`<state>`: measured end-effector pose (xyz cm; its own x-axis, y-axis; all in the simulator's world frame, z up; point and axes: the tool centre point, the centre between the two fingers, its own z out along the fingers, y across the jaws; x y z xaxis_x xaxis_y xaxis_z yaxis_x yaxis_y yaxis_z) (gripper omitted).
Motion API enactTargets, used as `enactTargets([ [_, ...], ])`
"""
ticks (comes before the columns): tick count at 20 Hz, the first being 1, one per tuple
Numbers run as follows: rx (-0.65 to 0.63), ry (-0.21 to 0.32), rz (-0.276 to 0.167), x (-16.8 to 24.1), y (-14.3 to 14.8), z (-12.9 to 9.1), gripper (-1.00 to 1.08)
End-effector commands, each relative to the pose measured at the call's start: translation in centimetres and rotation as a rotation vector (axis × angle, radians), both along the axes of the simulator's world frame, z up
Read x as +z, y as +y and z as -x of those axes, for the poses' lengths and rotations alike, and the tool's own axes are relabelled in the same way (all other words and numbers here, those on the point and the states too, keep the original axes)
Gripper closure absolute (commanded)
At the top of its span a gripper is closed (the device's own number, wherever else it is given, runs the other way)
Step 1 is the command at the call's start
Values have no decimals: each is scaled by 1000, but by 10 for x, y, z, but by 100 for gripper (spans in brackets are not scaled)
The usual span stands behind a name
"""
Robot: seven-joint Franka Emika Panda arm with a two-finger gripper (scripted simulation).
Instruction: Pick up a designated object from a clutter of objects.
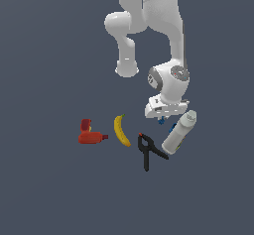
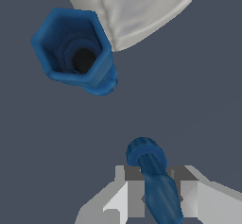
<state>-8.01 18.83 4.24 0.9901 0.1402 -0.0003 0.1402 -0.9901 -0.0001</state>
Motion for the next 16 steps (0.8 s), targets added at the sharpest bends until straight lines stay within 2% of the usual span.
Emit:
enactTargets([
  [1, 0, 0, 0, 0, 0, 0, 108],
  [9, 0, 0, 0, 2, 0, 0, 108],
  [16, 0, 0, 0, 24, -2, -1, 108],
])
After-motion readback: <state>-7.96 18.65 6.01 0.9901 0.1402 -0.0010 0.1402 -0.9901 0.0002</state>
